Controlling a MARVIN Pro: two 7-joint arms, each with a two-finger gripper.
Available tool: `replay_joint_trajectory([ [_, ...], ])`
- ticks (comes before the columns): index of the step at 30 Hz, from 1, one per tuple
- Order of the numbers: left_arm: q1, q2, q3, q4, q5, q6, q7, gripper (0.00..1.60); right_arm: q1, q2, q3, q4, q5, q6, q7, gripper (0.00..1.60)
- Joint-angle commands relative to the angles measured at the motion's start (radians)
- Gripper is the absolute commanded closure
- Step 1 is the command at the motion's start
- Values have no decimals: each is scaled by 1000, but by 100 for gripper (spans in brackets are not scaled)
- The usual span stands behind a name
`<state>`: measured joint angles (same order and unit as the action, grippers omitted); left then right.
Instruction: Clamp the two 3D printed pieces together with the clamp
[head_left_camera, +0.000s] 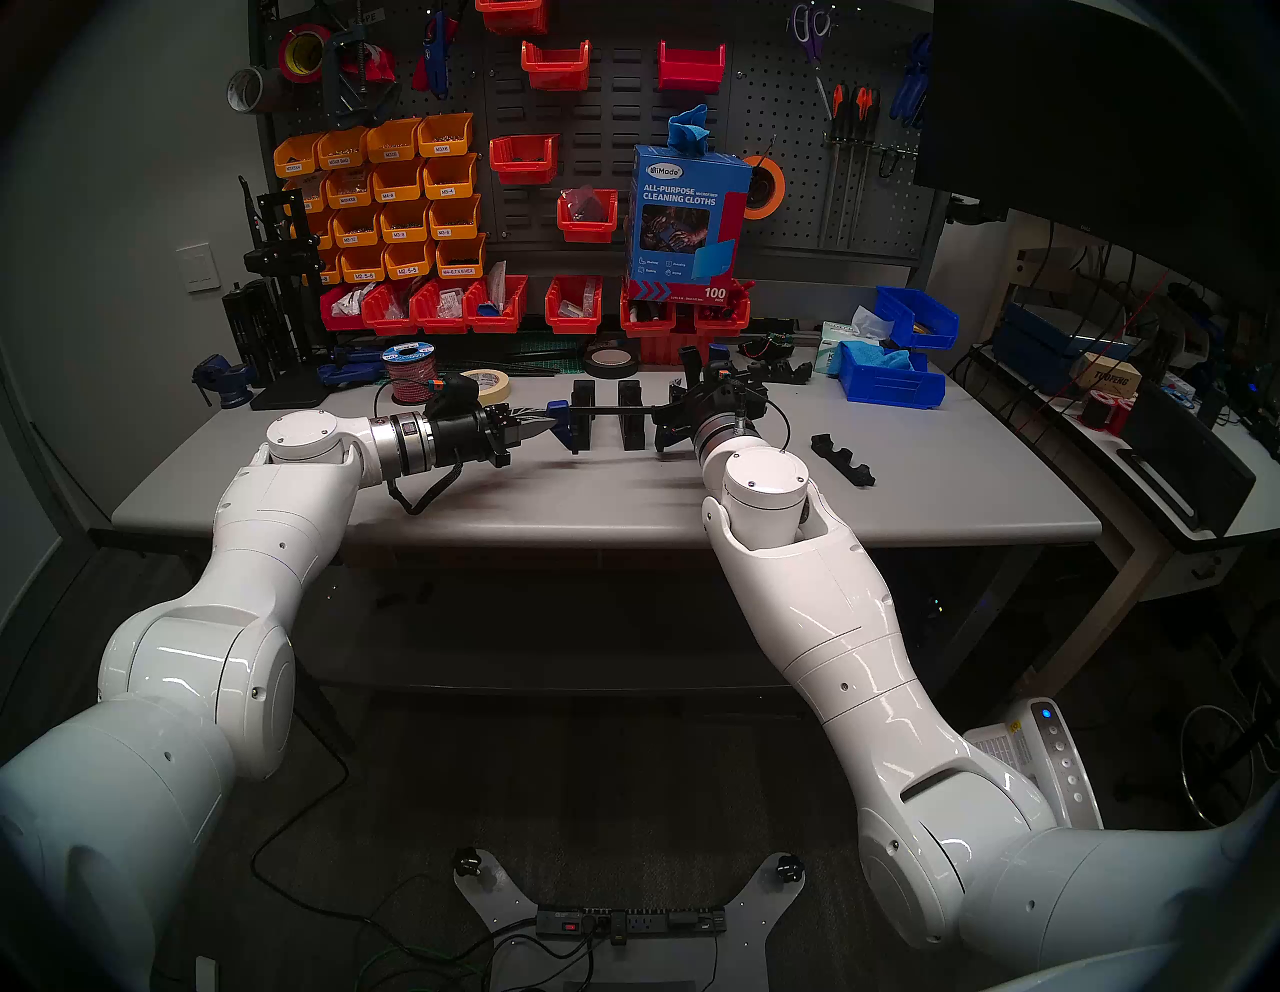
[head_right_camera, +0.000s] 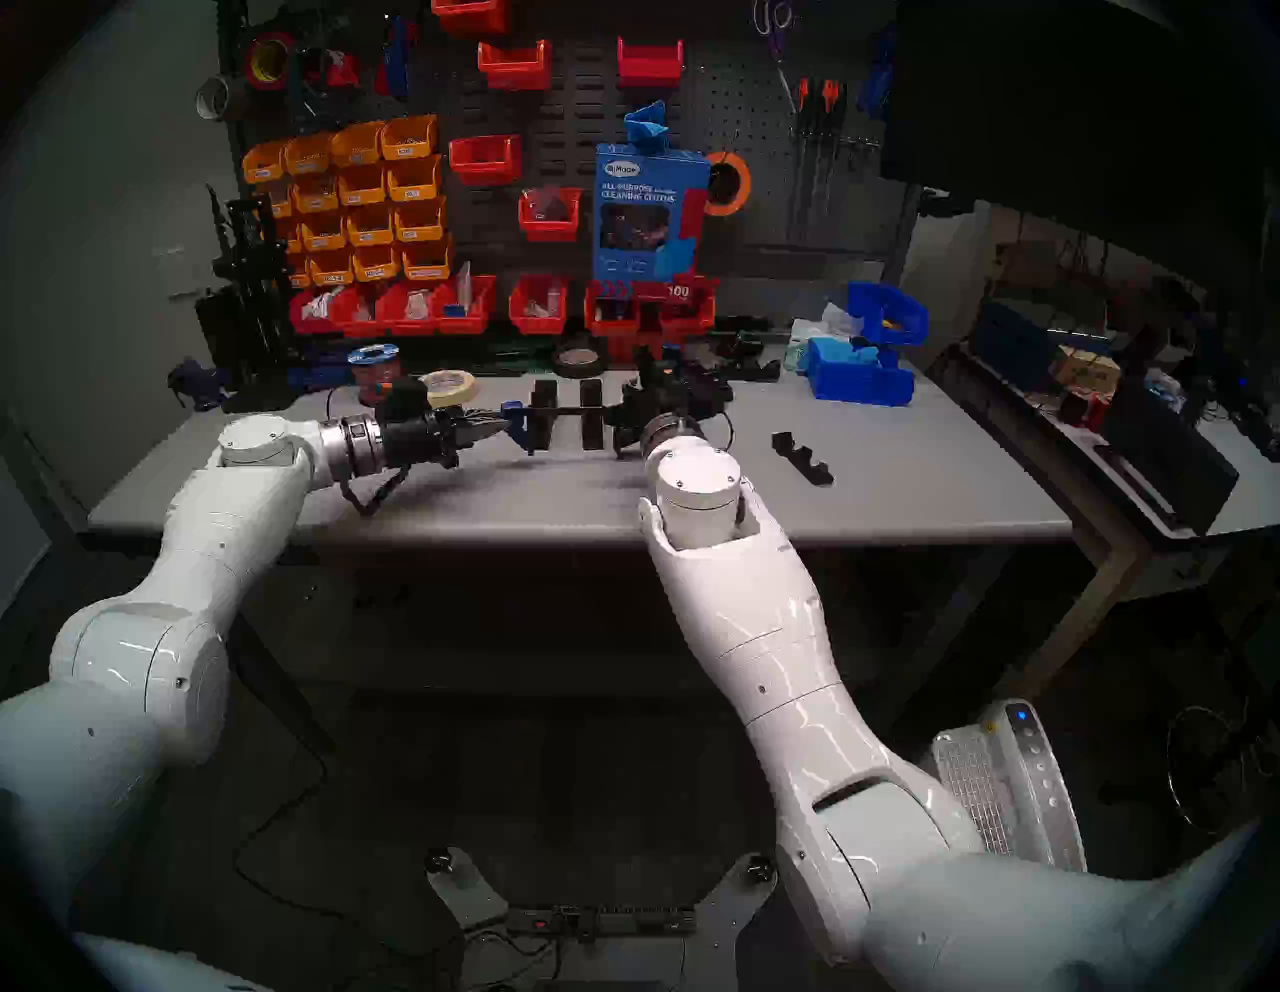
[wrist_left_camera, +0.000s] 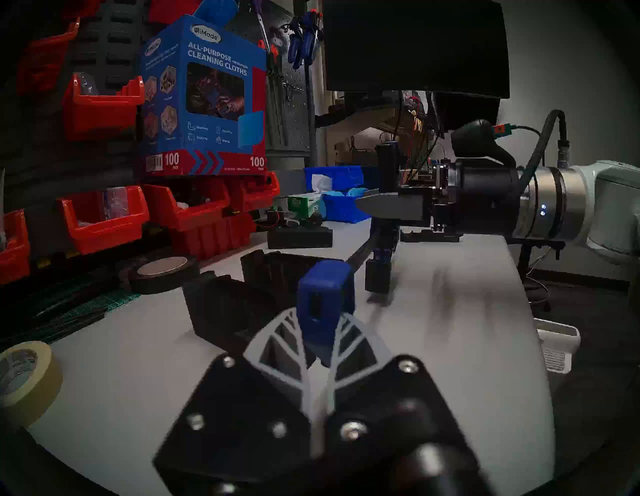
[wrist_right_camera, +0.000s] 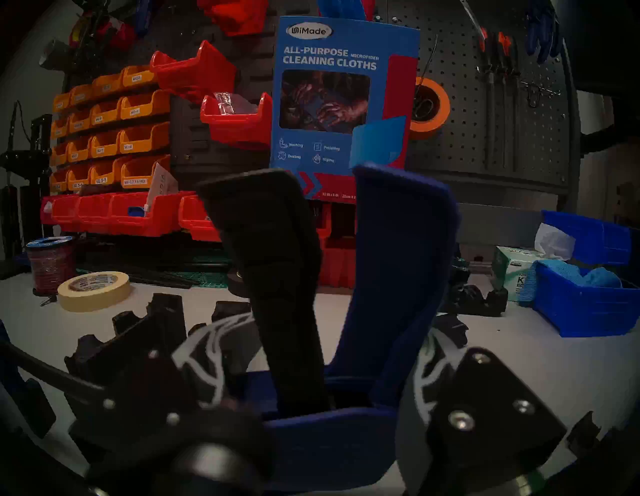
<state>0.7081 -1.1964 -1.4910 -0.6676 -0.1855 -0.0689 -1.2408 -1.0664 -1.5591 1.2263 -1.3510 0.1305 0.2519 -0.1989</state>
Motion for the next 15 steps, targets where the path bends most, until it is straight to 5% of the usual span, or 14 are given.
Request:
replay_joint_trajectory([
  [1, -81, -3, -15, -18, -14, -10, -4, 160, 73, -26, -9, -33, -3, -35, 9, 160],
  [15, -120, 0, -27, -2, -10, -20, 0, 160, 103, -37, -17, -10, -7, -51, 15, 160],
])
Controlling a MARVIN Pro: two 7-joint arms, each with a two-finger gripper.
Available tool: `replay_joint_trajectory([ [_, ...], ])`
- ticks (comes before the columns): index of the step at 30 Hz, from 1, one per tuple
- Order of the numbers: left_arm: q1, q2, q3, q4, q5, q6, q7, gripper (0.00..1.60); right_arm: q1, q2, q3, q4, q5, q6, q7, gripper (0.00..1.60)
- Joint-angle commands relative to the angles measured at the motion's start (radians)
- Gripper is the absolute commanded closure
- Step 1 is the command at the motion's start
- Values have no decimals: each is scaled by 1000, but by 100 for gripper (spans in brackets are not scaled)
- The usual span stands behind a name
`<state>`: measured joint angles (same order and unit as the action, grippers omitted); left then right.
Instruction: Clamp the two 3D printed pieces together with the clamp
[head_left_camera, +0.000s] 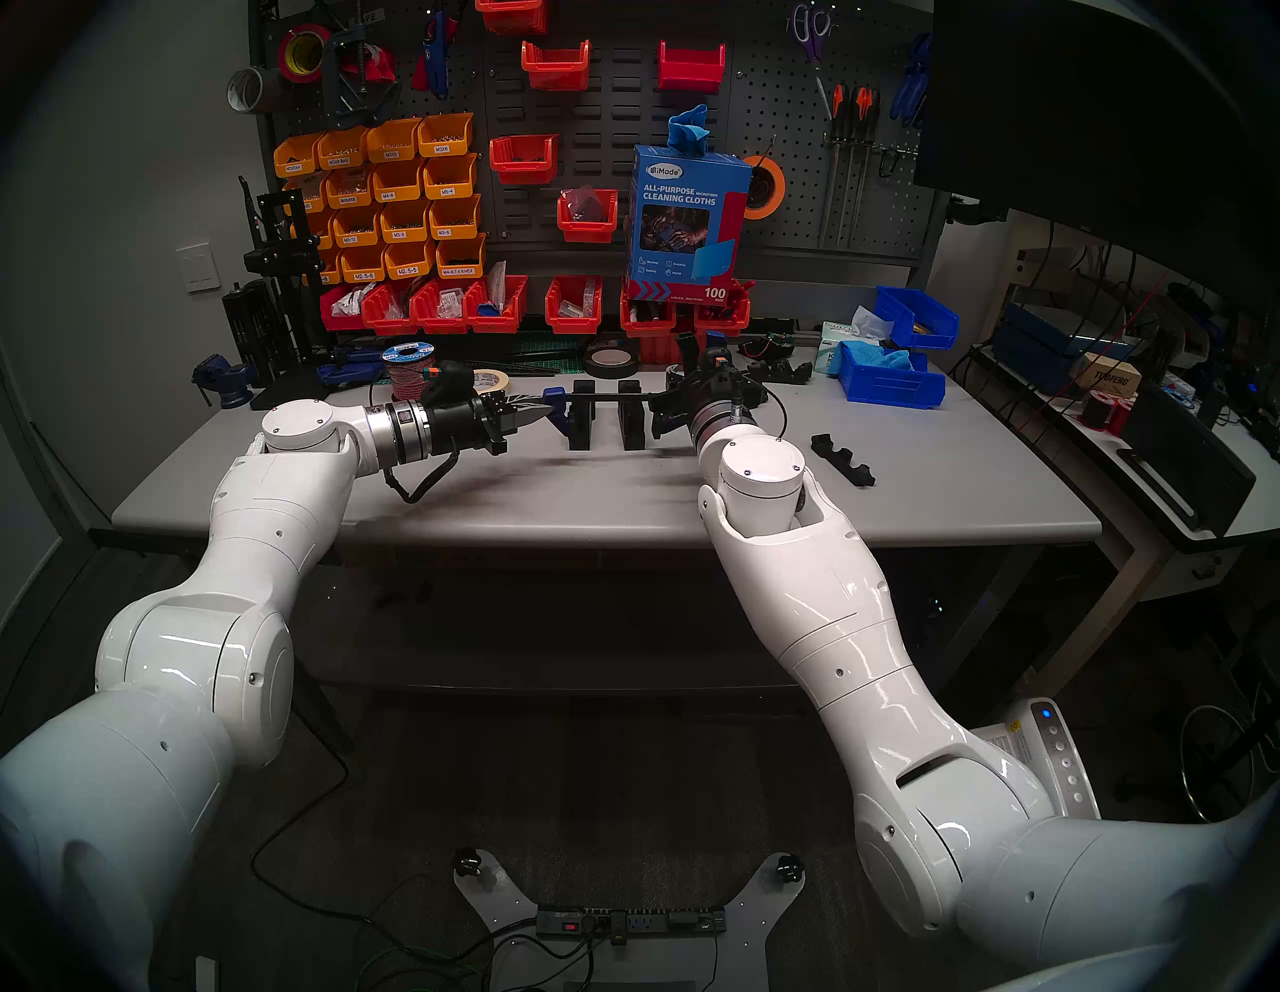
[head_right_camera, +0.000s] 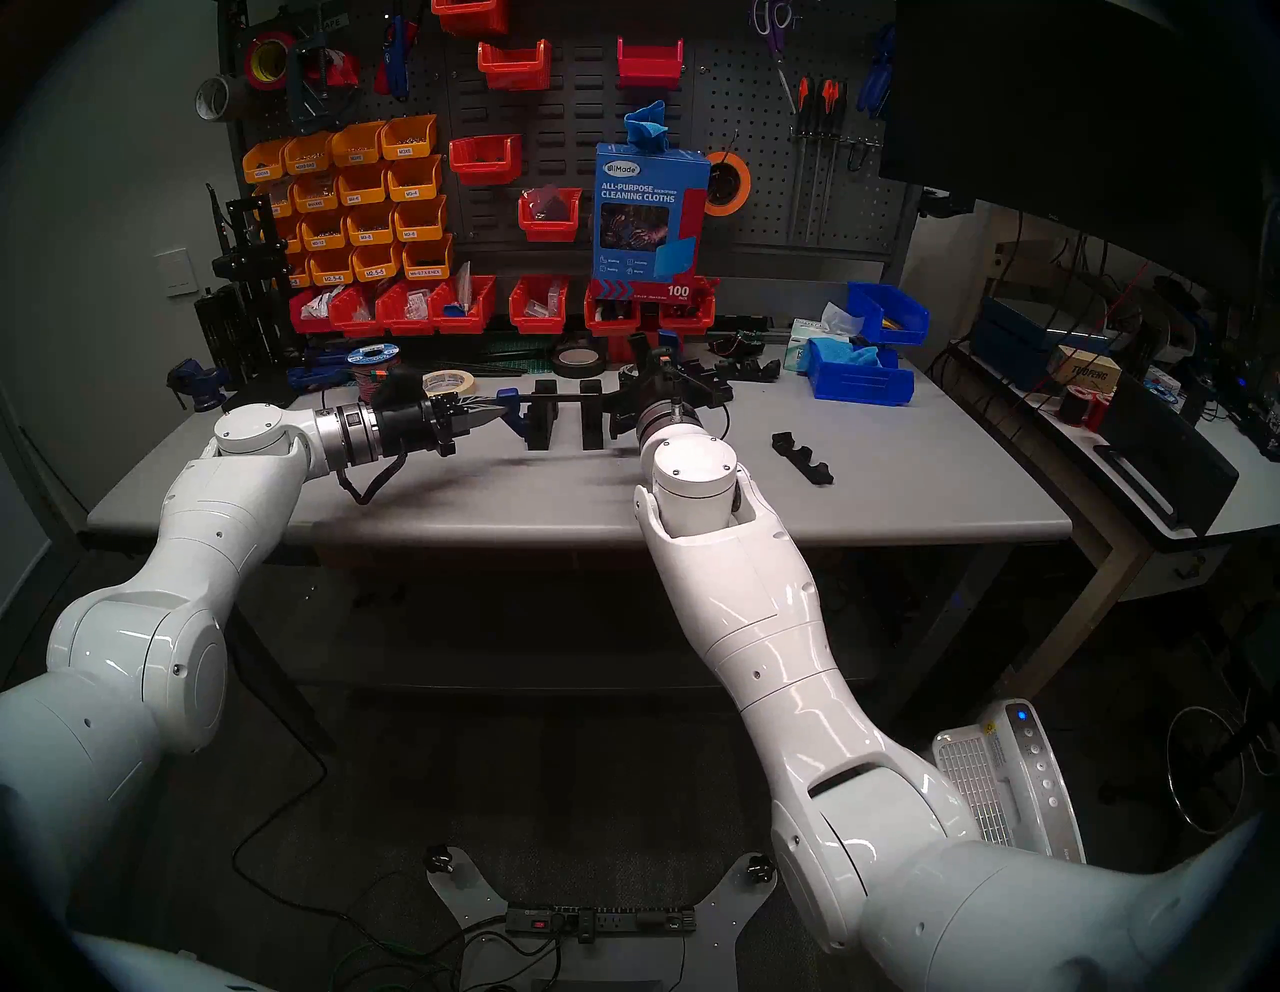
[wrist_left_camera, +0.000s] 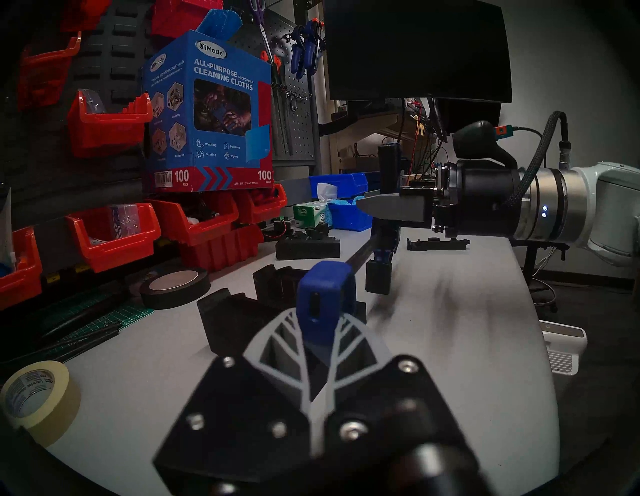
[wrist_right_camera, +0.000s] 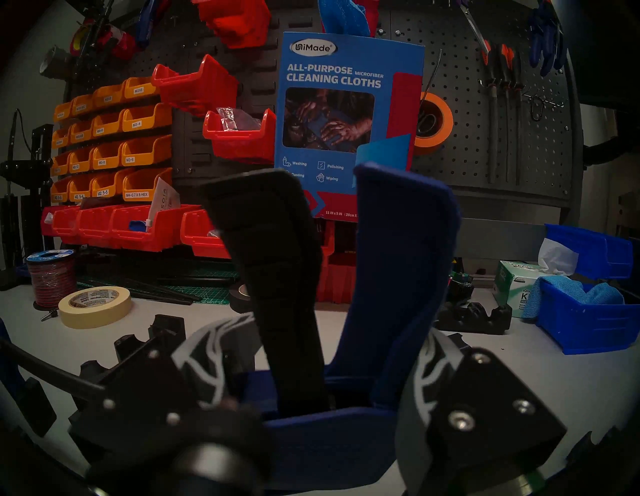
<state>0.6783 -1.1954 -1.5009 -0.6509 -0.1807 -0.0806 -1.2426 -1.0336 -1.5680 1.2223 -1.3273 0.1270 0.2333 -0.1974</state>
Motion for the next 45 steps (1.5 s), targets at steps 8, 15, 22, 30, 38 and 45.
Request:
replay_joint_trajectory([
  [8, -122, 0, -20, -2, 2, -13, 22, 160, 93, -34, -17, -14, -5, -42, 15, 160],
  [15, -155, -1, -13, 28, 21, -22, 31, 160, 109, -38, -23, 3, -7, -53, 19, 160],
  [22, -177, -3, -11, 52, 36, -28, 41, 160, 125, -40, -25, 19, -8, -61, 23, 160],
  [30, -204, -7, -9, 90, 56, -44, 48, 160, 150, -43, -30, 53, -9, -77, 29, 160],
  [38, -225, -12, -8, 122, 73, -58, 53, 160, 171, -48, -33, 88, -10, -92, 34, 160],
  [45, -242, -17, -6, 145, 86, -64, 63, 160, 191, -53, -32, 115, -10, -101, 34, 160],
])
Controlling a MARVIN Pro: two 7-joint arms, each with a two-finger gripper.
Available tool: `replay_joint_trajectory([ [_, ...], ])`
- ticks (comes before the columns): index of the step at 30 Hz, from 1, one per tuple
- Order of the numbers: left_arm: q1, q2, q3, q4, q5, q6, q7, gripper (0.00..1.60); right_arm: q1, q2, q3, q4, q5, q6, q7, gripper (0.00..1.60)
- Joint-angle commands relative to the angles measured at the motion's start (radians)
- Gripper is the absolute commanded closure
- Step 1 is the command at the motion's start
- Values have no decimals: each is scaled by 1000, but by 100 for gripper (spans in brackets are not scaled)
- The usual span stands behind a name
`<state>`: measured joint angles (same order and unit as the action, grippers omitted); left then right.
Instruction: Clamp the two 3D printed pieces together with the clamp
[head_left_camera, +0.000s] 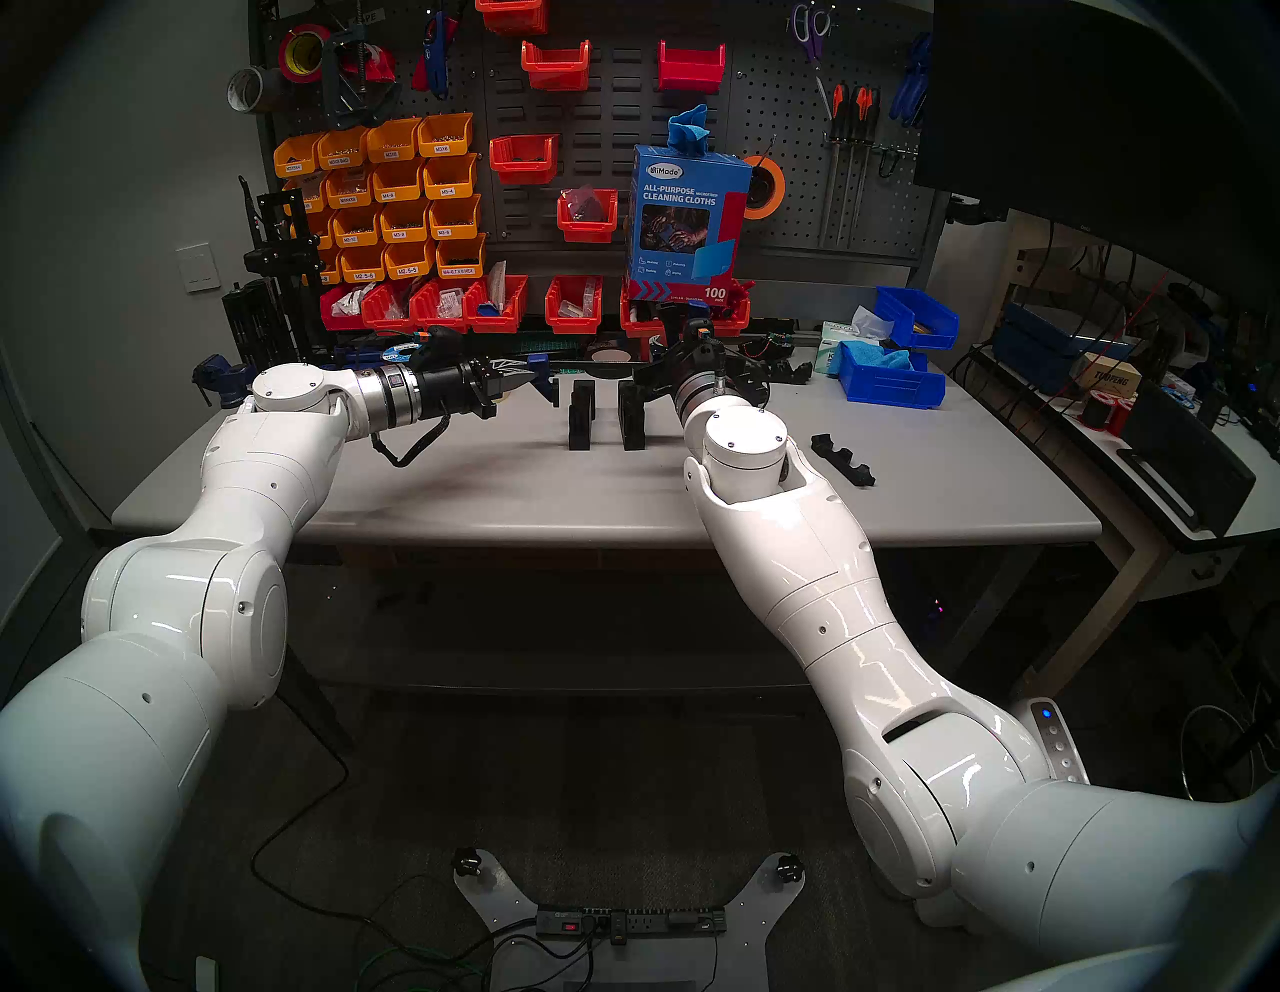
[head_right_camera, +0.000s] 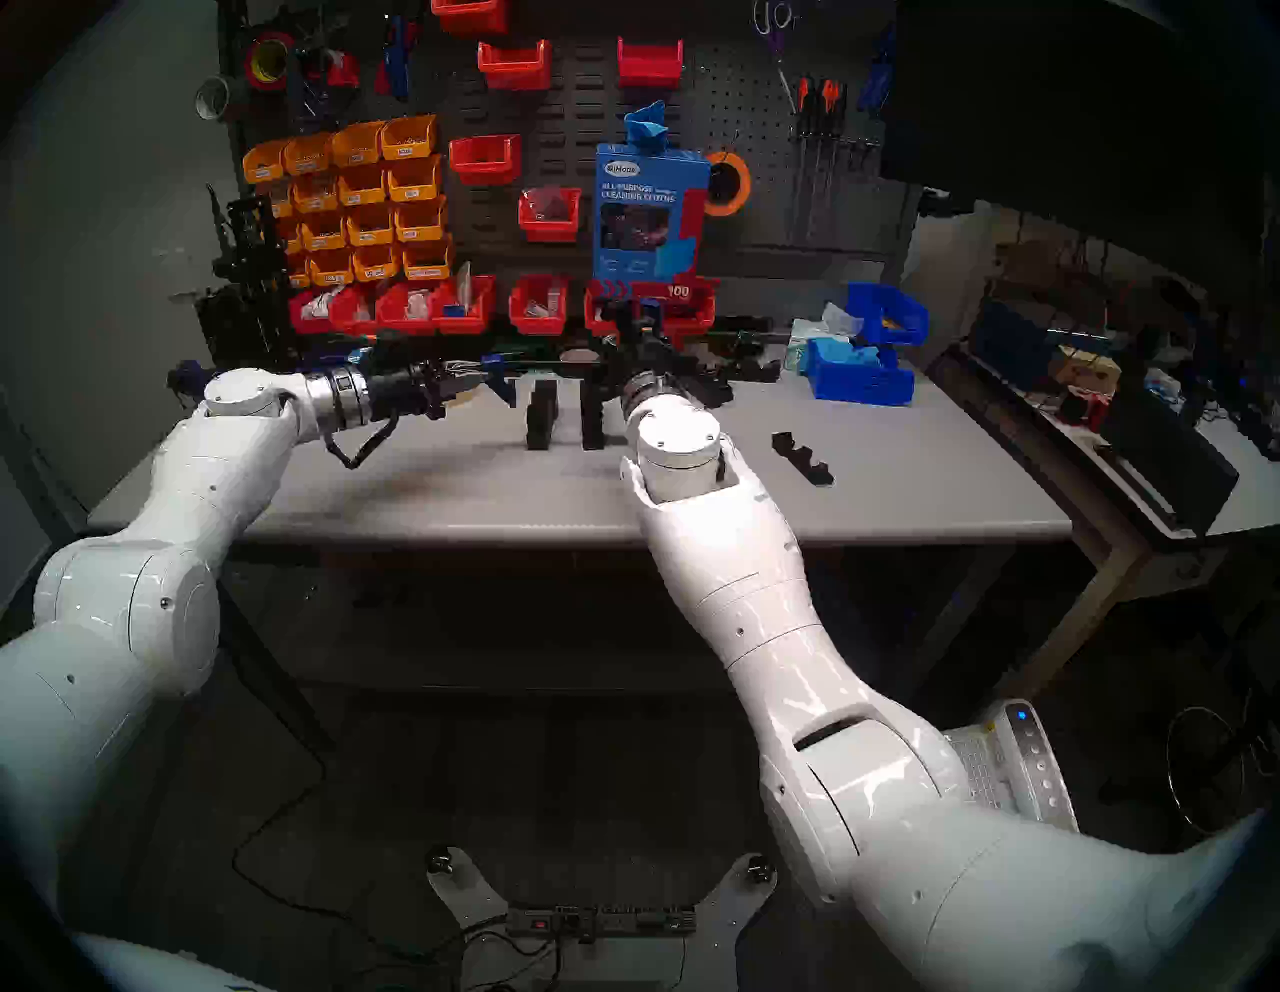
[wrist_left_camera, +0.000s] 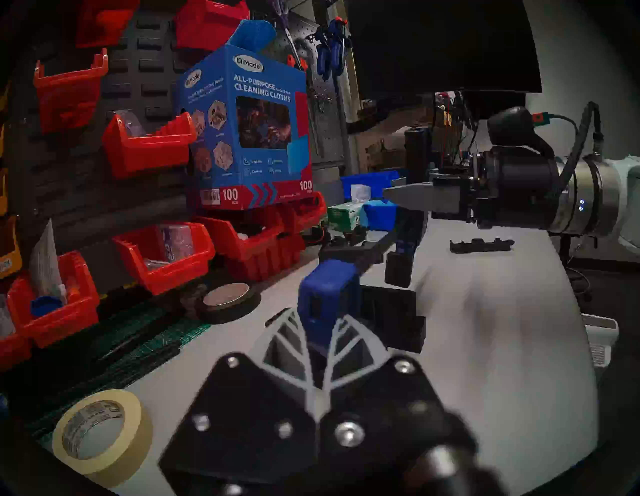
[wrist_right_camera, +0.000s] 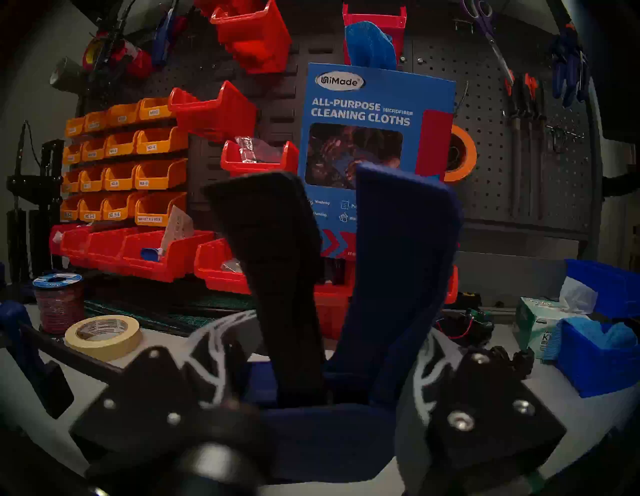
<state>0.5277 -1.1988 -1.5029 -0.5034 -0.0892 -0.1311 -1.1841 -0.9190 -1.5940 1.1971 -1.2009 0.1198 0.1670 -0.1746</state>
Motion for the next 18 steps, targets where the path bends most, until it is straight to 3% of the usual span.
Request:
replay_joint_trajectory([
  [1, -93, -15, -3, 0, -3, -14, 6, 160, 80, -28, -6, -7, -3, -35, 11, 160],
  [18, -132, -33, 0, 68, 33, -36, 26, 160, 120, -27, -4, 62, -7, -61, 18, 160],
])
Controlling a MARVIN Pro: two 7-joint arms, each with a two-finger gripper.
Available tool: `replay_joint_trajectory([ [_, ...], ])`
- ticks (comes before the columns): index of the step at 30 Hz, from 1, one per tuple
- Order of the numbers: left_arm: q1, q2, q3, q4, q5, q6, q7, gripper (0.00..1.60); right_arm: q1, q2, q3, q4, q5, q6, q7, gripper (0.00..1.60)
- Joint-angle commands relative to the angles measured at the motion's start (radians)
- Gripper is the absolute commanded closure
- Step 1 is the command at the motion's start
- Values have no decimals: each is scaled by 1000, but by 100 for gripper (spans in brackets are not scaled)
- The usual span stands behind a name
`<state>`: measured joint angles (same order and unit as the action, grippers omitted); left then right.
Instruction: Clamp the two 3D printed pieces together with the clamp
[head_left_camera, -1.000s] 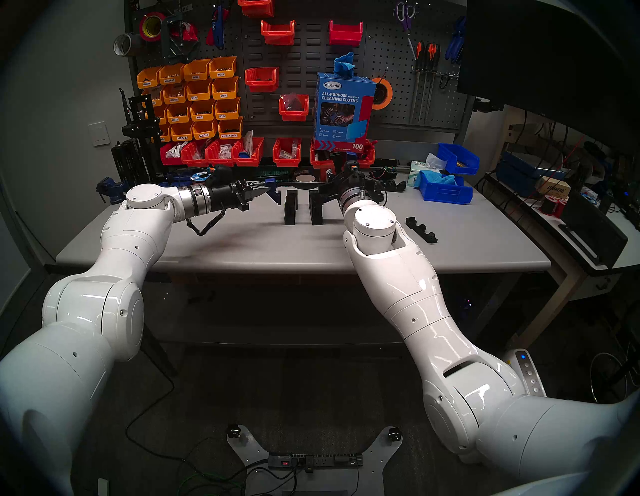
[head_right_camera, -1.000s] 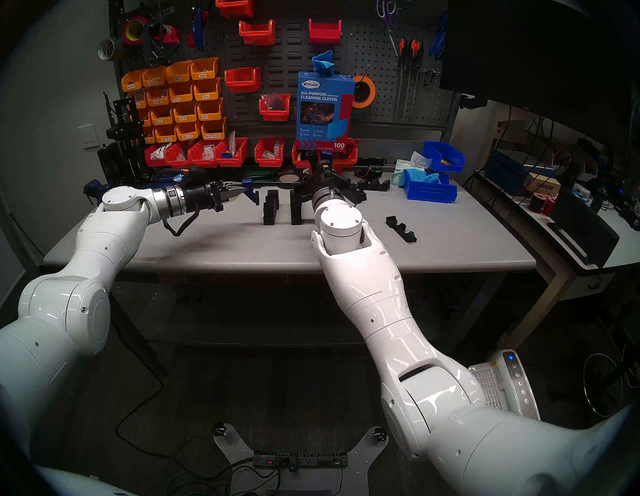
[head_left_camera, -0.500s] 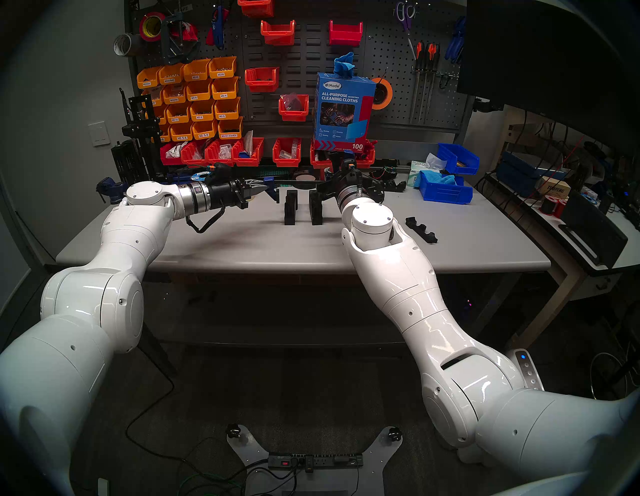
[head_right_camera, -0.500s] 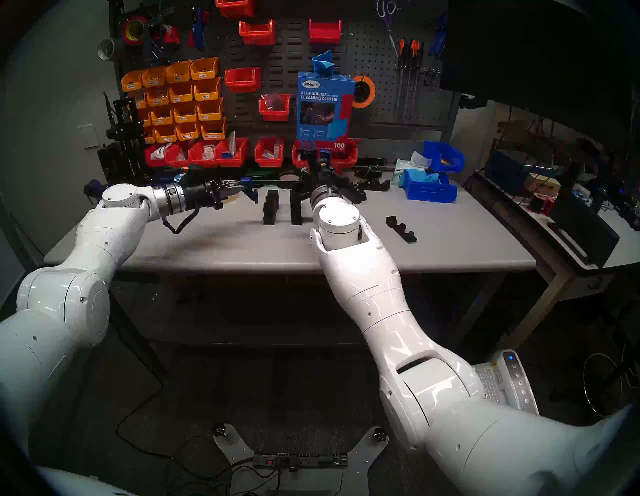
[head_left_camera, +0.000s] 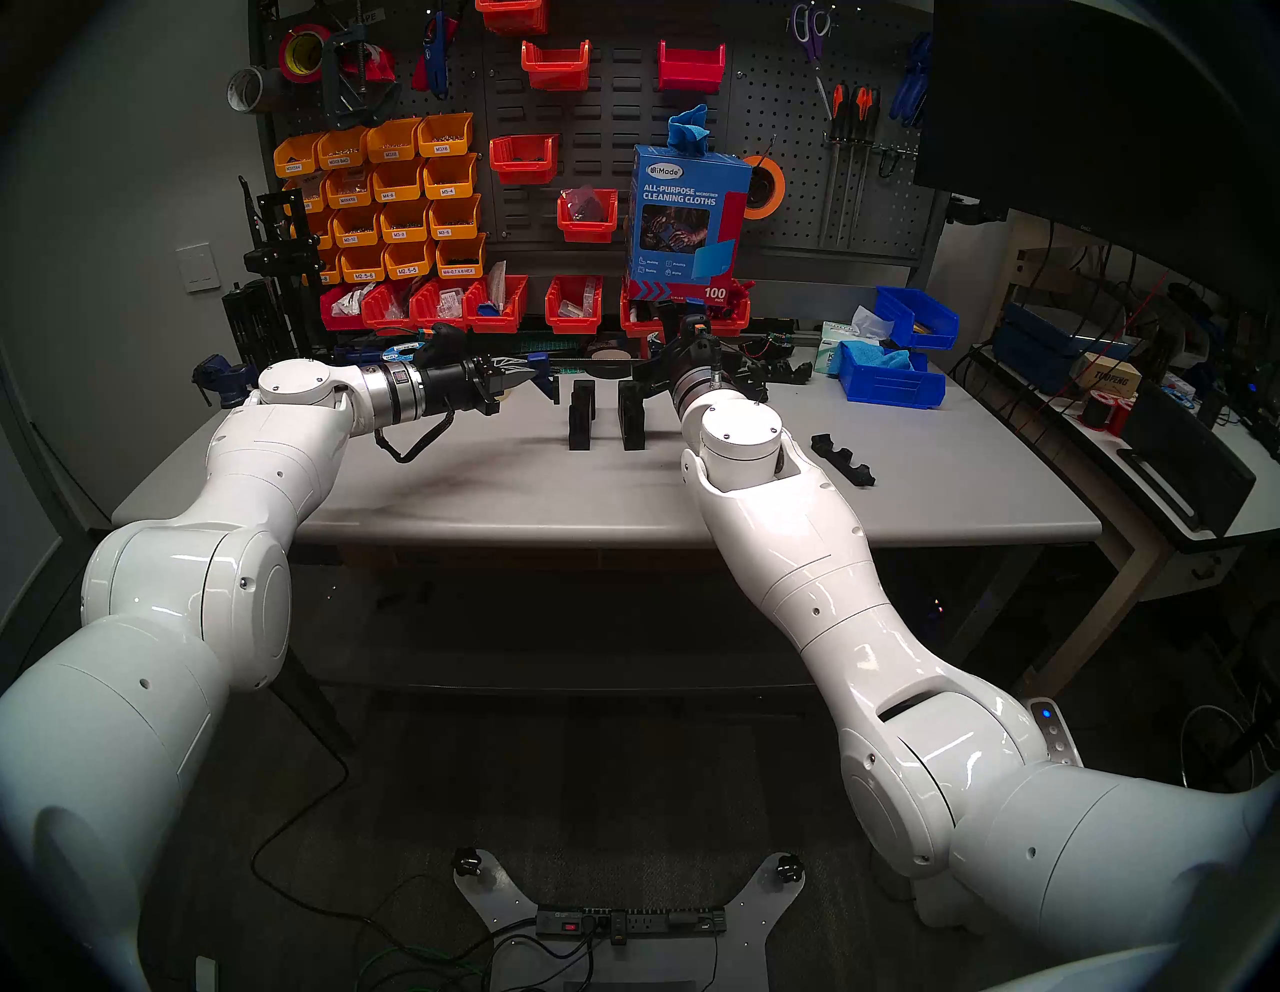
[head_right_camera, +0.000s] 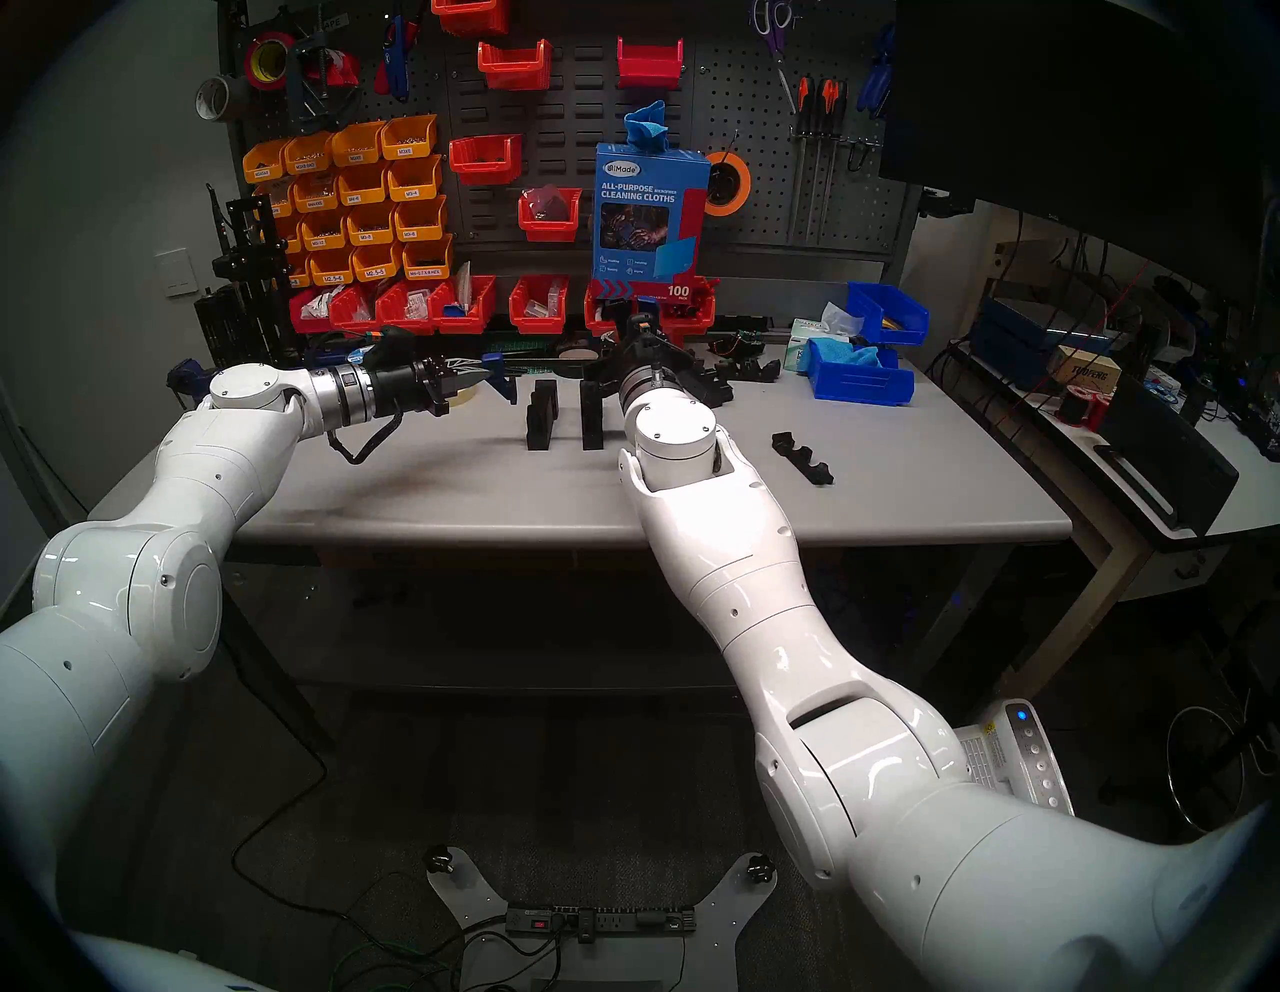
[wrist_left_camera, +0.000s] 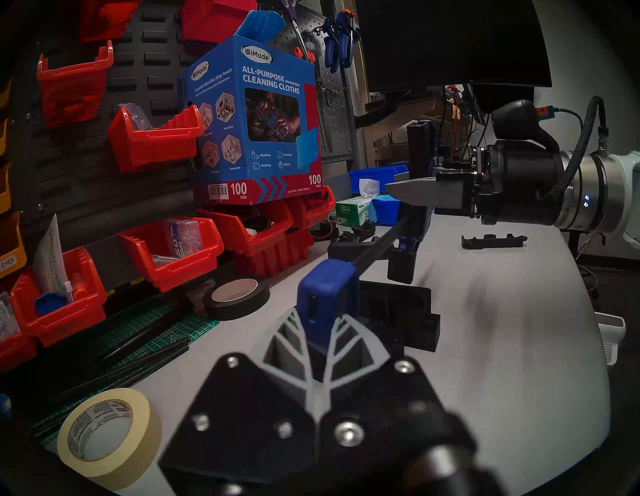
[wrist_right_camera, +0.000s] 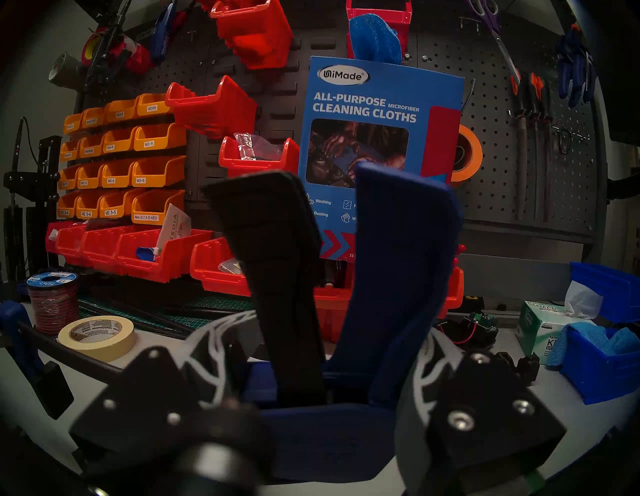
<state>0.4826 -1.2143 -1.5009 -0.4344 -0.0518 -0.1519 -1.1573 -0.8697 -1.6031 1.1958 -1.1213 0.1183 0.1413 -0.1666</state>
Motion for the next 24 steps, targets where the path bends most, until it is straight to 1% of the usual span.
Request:
replay_joint_trajectory([
  [1, -89, -19, -2, 2, -2, -17, 1, 160, 73, -16, -2, -14, -6, -36, 10, 160],
  [24, -134, -36, -2, 69, 34, -42, 24, 160, 108, -6, 1, 30, -15, -58, 22, 160],
])
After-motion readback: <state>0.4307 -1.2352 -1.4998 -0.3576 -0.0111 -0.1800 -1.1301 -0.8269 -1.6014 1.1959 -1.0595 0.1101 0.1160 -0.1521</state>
